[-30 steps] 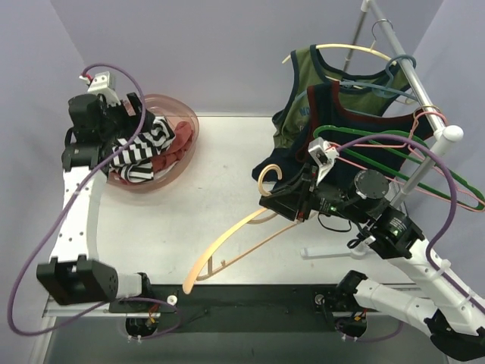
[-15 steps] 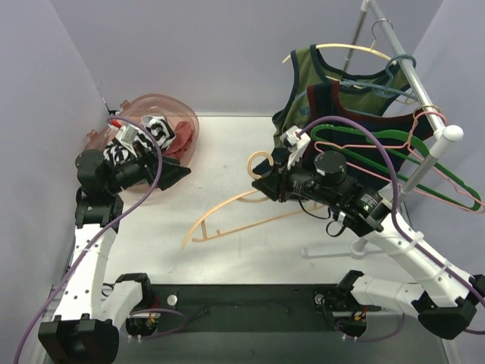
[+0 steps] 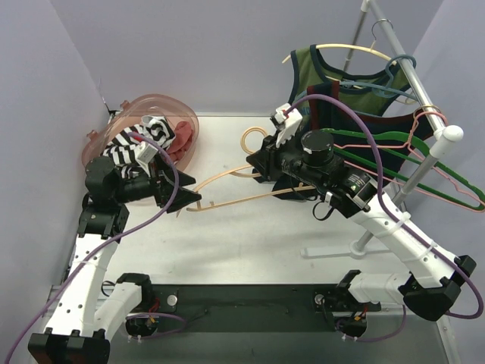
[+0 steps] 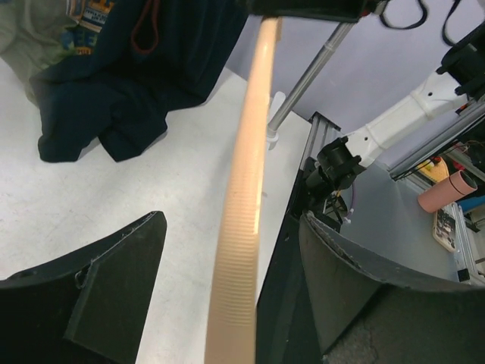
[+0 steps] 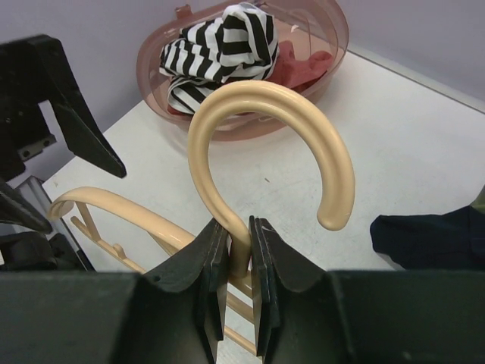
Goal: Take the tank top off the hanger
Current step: Place the hanger at the clothesline.
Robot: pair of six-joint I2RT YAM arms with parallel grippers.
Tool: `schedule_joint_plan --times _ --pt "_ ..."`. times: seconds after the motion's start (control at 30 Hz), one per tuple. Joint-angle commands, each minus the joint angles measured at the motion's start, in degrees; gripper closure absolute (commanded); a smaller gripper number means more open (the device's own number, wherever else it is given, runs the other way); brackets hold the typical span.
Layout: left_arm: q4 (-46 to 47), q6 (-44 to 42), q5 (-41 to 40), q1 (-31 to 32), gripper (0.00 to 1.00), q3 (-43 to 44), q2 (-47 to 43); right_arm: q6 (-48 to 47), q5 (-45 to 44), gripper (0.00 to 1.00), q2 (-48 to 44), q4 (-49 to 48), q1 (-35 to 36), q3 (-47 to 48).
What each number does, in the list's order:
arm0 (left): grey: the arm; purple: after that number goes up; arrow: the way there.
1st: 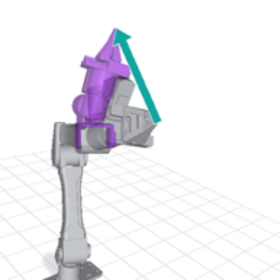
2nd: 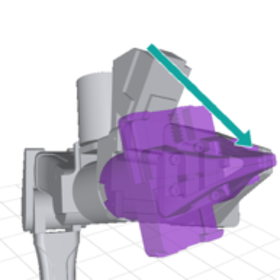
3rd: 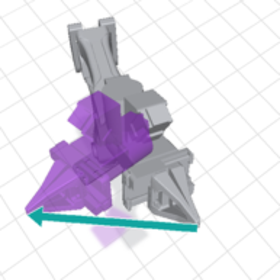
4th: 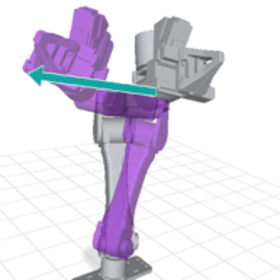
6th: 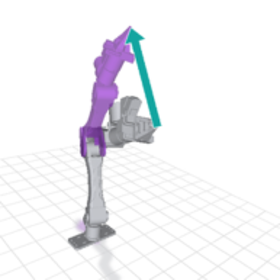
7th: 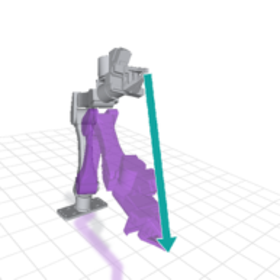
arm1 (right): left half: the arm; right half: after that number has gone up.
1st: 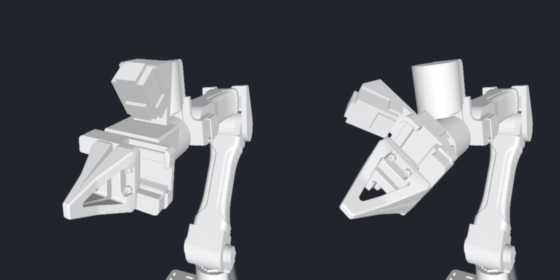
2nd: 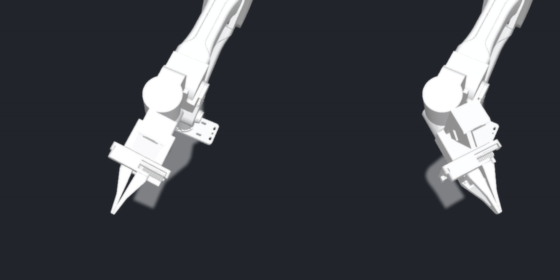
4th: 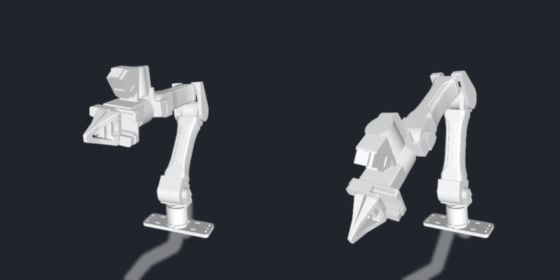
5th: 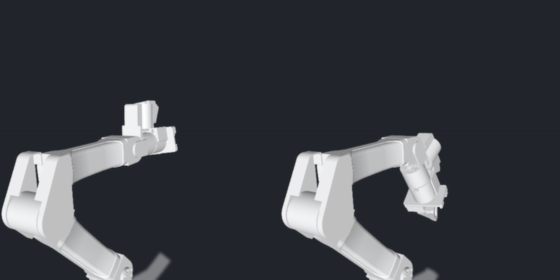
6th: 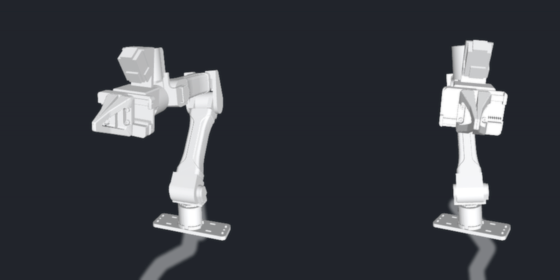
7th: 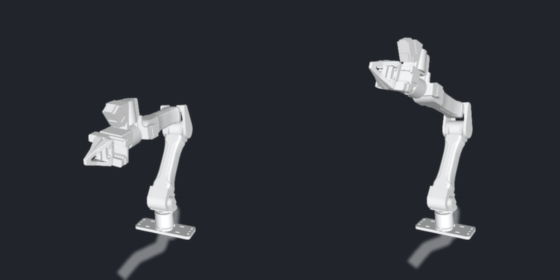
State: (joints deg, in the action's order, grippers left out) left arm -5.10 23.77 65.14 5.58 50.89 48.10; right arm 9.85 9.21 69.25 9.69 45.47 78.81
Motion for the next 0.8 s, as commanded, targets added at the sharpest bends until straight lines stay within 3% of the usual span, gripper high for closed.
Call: schedule_joint_plan --times 0.0,0.1,0.17,0.23,0.27,0.3,0.4,0.53,0.6,0.7,0.73,0.77 --pt "-5.79 -6.63 -0.55 0.57 0.22 2.72 1.38 -0.88 -0.51 1.00 -0.52 -2.58 0.23 3.46" --pt "-6.85 -7.77 -0.10 0.92 0.29 3.68 2.17 -0.97 0.10 1.00 -0.87 -2.66 -0.03 3.55" --pt "-7.46 -8.65 0.16 1.09 0.46 4.65 2.44 -0.88 0.72 1.00 -1.14 -2.58 -0.12 3.55" --pt "-7.73 -8.83 -0.28 1.01 0.70 5.00 2.53 -0.71 1.50 1.00 -1.23 -2.57 -0.30 3.46" --pt "-7.64 -8.83 -0.98 1.09 0.89 5.09 2.53 -0.79 1.68 1.00 -1.23 -2.40 -0.38 3.37" --pt "-7.64 -8.74 -1.33 1.10 0.99 5.01 2.53 -0.62 2.03 1.00 -1.23 -2.05 -0.56 3.46" --pt "-7.46 -9.00 -2.48 1.09 1.00 4.74 2.27 -0.71 2.39 1.00 -1.49 -0.03 -0.82 3.90" --pt "-8.08 -10.40 -4.41 1.10 1.00 5.62 1.39 -0.53 3.26 0.67 -3.42 3.04 -0.82 2.50" --pt "-8.52 -11.02 -6.78 1.10 1.00 7.02 0.86 -0.53 3.79 0.58 -5.53 4.01 -0.91 1.27" --pt "-9.92 -12.60 -10.03 1.44 1.00 9.83 0.68 -0.88 5.20 0.34 -8.34 7.35 -0.82 -0.67" --pt "-10.97 -13.83 -10.91 1.62 1.00 10.36 0.77 -0.97 5.46 0.19 -8.95 9.18 -0.82 -0.93" --pt "-11.59 -14.36 -13.00 1.88 1.00 11.41 0.86 -1.40 5.90 0.12 -10.35 10.07 -0.91 -1.80"
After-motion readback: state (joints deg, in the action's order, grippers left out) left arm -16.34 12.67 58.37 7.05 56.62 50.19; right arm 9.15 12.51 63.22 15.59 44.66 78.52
